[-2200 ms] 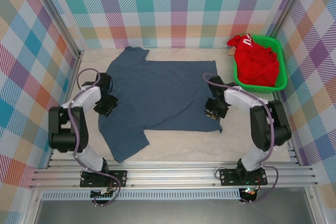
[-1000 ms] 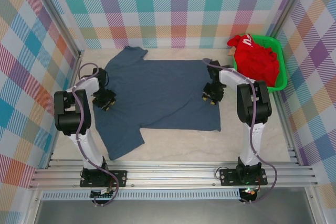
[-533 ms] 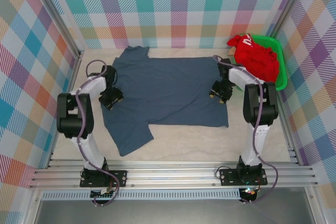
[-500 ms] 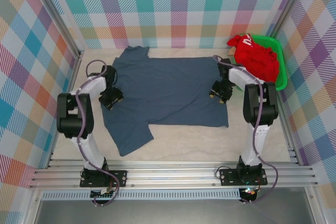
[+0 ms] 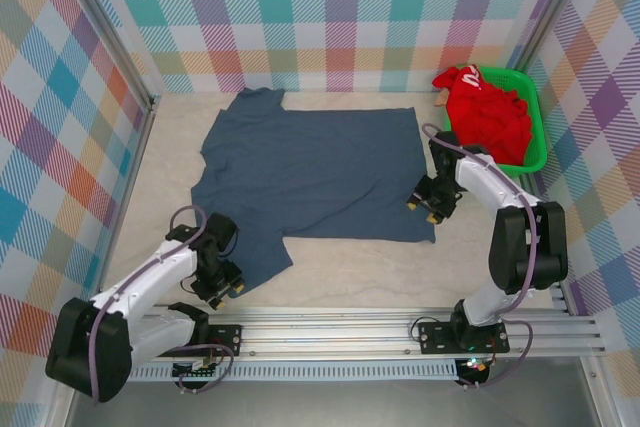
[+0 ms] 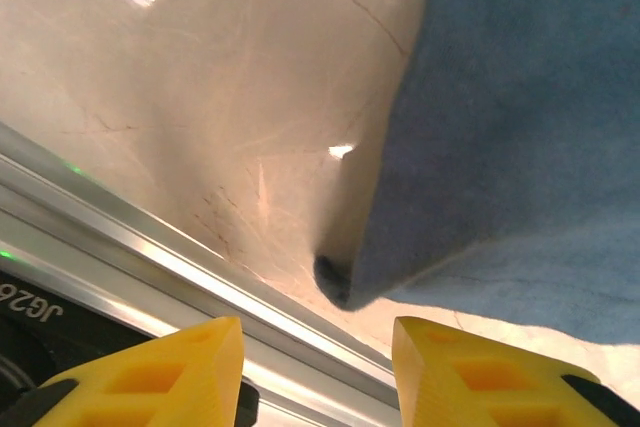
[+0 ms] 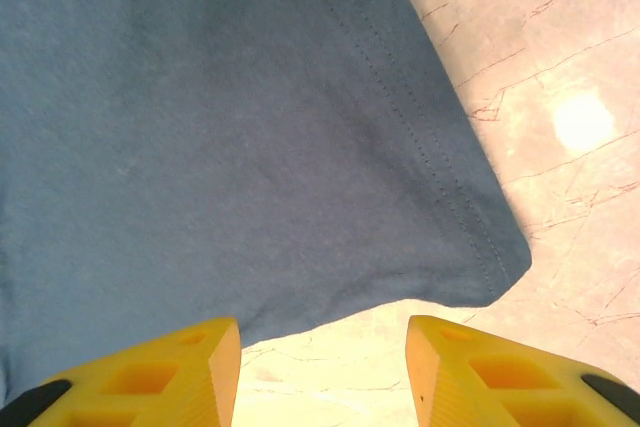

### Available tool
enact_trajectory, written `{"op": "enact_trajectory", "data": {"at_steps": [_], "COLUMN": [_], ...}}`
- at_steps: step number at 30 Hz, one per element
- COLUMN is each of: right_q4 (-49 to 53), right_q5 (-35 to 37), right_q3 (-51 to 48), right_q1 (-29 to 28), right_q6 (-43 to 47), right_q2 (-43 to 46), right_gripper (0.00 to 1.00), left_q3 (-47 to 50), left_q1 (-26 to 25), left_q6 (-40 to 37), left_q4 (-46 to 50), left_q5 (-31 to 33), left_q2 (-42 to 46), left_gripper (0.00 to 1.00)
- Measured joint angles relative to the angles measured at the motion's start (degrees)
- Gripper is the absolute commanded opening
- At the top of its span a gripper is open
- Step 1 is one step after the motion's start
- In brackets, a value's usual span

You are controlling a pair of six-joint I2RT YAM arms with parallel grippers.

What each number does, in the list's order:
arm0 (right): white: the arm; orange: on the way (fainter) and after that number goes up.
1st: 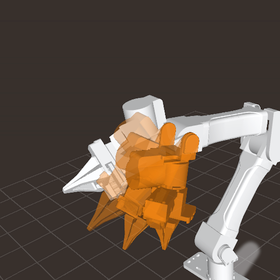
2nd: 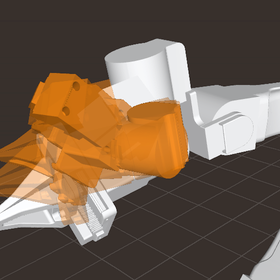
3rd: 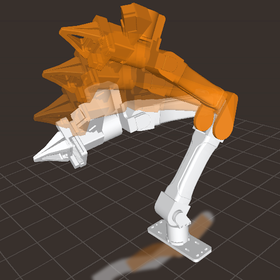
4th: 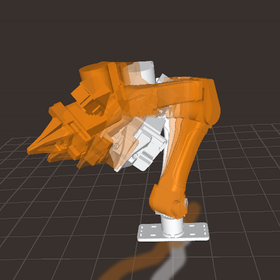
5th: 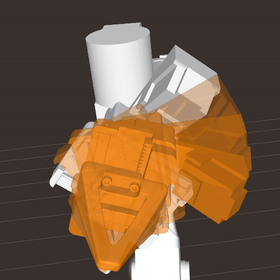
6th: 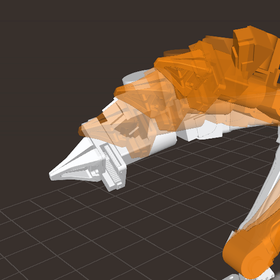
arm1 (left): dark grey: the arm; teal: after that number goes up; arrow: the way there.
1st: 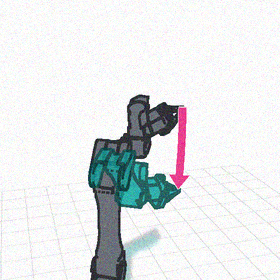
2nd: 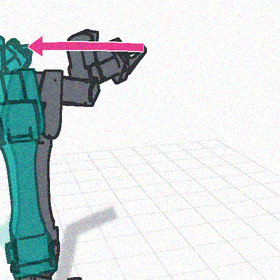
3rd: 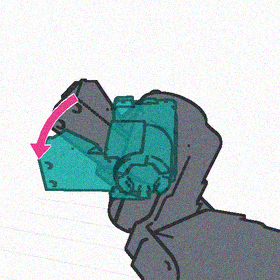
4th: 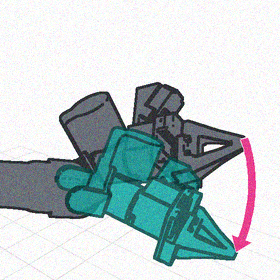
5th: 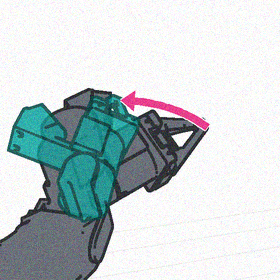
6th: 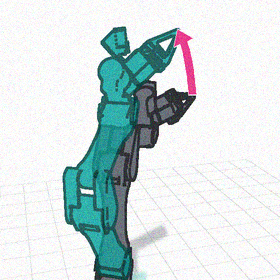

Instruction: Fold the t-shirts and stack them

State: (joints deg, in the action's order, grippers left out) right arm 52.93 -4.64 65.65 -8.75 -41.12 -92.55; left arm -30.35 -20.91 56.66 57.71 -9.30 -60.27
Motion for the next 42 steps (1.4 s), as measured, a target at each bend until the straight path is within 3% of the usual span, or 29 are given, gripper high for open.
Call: {"op": "enact_trajectory", "data": {"at_steps": [4,14,20,25,31,34,42], "right_q4": [0.09,0.09,0.28,0.59,-0.59,-1.86,-7.23], "right_q5": [-0.57,-0.83,-0.76,0.09,-0.44,-1.29,-3.78], "right_q3": [-0.17,-2.58,-4.52,-6.32,-13.81,-14.56,-17.11], "right_q1": [0.0,0.0,0.0,0.68,7.61,7.93,10.43], "right_q6": [0.0,-0.02,-0.07,-1.33,-5.53,-7.23,-11.23], "right_q2": [0.04,2.27,3.63,4.35,7.26,7.1,5.6], "right_gripper": [0.47,0.47,0.48,0.51,0.48,0.47,0.37], "left_q3": [1.66,1.11,0.17,-1.49,-4.98,-5.29,-5.29], "left_q1": [-0.66,-0.79,-1.46,-1.53,-1.53,-1.53,-1.53], "left_q6": [0.57,-1.22,-3.34,-3.58,-3.91,-4.24,-4.22], "left_q4": [-2.67,-6.8,-8.61,-7.43,-2.67,-0.22,2.32], "left_q5": [-0.33,0.11,1.49,2.01,1.38,1.42,1.86], "left_q2": [0.07,-6.32,-6.38,-2.23,2.8,3.91,4.26], "left_gripper": [0.42,0.28,0.0,0.0,0.0,0.0,0.0]}}
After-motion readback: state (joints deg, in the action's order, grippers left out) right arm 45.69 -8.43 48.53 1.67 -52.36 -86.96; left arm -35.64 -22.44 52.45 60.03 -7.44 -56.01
